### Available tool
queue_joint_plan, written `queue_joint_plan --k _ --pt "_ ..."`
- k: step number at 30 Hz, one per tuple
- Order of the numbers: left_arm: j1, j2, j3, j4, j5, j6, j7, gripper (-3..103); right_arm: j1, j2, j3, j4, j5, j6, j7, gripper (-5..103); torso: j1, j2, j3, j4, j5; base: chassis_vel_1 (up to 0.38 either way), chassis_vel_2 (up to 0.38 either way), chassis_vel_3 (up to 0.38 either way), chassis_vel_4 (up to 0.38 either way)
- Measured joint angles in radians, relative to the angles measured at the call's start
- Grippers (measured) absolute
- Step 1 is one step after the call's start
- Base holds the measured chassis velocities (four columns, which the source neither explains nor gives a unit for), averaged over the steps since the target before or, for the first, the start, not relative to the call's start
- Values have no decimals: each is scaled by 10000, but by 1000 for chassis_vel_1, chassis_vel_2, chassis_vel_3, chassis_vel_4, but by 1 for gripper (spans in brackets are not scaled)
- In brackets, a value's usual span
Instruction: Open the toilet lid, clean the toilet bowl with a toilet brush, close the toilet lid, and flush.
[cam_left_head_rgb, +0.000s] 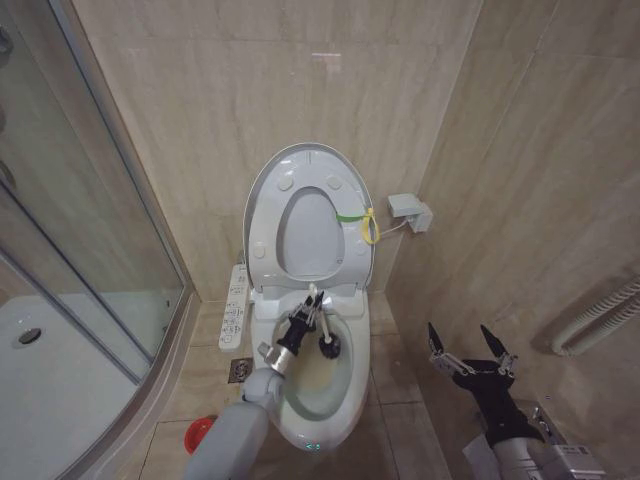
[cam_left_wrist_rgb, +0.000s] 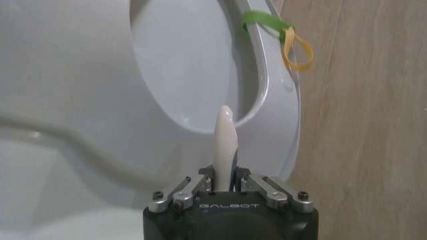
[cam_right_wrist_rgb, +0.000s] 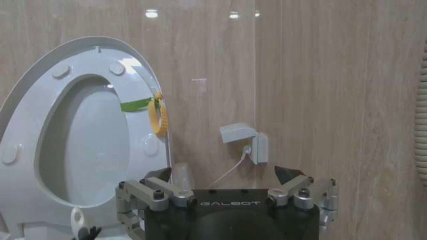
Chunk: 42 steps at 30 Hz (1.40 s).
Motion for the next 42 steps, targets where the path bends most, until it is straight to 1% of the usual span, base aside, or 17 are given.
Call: queue_joint_plan --k 5,10,12,16,21,26,29,35,37,41,42 --pt "-34 52 -5 30 -26 -20 32 19 0 0 0 0 0 0 0 100 0 0 0 2 0 0 0 0 0" --pt "-483 63 74 -214 -274 19 -128 19 0 0 0 0 0 0 0 100 0 0 0 -3 4 0 0 0 0" --pt "-496 39 94 -216 -287 24 -147 19 0 -1 0 0 0 0 0 100 0 0 0 1 2 0 0 0 0" --pt "-312 -90 117 -145 -271 18 -117 19 0 0 0 0 0 0 0 100 0 1 -1 -4 3 0 0 0 0" --pt "221 -150 151 -69 -99 -12 13 19 0 0 0 0 0 0 0 100 0 0 -1 3 2 0 0 0 0" --pt "156 -141 180 -138 -101 -13 10 19 0 0 0 0 0 0 0 100 0 0 -1 2 2 0 0 0 0" --pt "-90 -134 216 -267 -159 -8 -30 19 0 0 0 0 0 0 0 100 0 0 -1 -4 2 0 0 0 0" --pt "16 -175 148 -18 13 -95 74 19 0 0 0 0 0 0 0 100 0 0 -1 -2 1 0 0 0 0" --pt "163 -159 89 87 140 -155 165 19 0 0 0 0 0 0 0 100 0 0 0 3 0 0 0 0 0" --pt "131 -34 76 -9 99 -162 173 19 0 0 0 0 0 0 0 100 0 0 0 2 0 0 0 0 0" --pt "36 18 94 -91 39 -140 140 19 0 0 0 0 0 0 0 100 0 0 0 -1 -1 0 0 0 0"
